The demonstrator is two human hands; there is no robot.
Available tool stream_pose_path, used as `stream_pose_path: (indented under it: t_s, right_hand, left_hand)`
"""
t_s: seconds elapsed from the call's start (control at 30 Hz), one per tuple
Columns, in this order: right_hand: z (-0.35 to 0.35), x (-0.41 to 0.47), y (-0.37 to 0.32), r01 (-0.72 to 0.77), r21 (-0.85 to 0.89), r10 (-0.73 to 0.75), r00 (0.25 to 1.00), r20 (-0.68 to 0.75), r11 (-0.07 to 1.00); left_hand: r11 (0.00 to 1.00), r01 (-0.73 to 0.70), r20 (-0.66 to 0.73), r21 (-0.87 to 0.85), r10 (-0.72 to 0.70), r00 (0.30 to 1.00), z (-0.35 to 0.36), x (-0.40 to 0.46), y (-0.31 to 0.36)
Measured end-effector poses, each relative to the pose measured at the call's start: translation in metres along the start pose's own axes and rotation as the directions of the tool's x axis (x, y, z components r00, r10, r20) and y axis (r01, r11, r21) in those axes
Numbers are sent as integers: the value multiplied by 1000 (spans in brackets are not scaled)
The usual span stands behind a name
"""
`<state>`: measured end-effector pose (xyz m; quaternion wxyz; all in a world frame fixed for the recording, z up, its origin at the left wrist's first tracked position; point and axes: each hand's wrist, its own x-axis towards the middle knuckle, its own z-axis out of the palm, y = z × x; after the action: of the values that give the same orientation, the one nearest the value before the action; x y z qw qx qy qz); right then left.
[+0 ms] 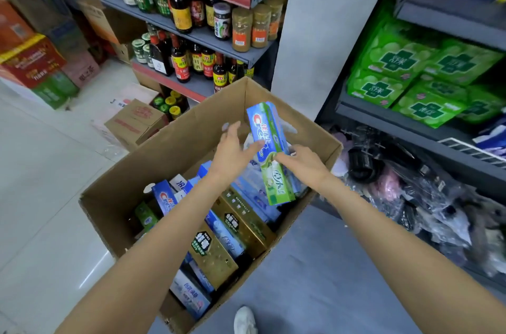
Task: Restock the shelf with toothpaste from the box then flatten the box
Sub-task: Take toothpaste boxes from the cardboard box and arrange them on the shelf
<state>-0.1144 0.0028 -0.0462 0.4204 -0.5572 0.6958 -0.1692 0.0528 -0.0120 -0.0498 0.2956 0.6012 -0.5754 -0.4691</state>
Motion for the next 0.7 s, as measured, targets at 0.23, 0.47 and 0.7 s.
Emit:
stream_pose_path:
  t_s: [0.23, 0.47, 0.7]
  right_hand:
    - [-96, -29, 3, 132, 285, -106, 989, -104, 949]
    - [-247, -92, 61, 306, 466, -106, 907, -408, 830]
    - [-419, -154, 167, 266, 551, 77, 850, -522, 791]
  left_hand:
    - [954, -7, 211, -300, 73, 975, 52, -2, 112]
    - [915, -72, 279, -397, 195, 940, 189, -4, 241]
    - [884, -268, 272, -384, 386, 881, 372, -26, 363]
